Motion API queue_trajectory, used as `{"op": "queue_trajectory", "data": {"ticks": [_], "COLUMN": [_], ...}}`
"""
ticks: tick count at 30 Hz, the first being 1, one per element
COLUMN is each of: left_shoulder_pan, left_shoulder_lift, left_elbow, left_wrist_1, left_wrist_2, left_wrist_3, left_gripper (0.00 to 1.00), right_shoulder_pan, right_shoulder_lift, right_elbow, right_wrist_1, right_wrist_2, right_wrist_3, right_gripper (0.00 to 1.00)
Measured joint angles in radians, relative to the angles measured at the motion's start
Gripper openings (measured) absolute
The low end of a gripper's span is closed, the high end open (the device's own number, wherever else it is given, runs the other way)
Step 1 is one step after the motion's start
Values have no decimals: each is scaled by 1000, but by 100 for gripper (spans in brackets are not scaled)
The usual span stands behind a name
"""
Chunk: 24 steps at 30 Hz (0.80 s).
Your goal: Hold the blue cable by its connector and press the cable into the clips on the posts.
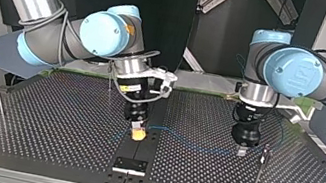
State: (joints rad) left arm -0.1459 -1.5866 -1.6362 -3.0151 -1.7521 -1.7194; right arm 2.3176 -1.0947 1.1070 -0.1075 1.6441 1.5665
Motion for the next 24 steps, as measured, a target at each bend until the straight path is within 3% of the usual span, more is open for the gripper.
{"op": "queue_trajectory", "data": {"ticks": [10, 24], "left_shoulder_pan": [-20, -65], "left_shoulder_lift": [-18, -37], "left_elbow": [-1, -32], "left_wrist_1": [-2, 7], "left_wrist_2": [1, -24], "left_wrist_3": [13, 26], "left_gripper": [0, 0], "right_shoulder_pan": [5, 6], "right_shoulder_lift": [0, 0], "right_elbow": [11, 98], "right_wrist_1": [3, 2], "right_wrist_2": [1, 18], "right_wrist_3": [0, 1], "right_gripper": [0, 0]}}
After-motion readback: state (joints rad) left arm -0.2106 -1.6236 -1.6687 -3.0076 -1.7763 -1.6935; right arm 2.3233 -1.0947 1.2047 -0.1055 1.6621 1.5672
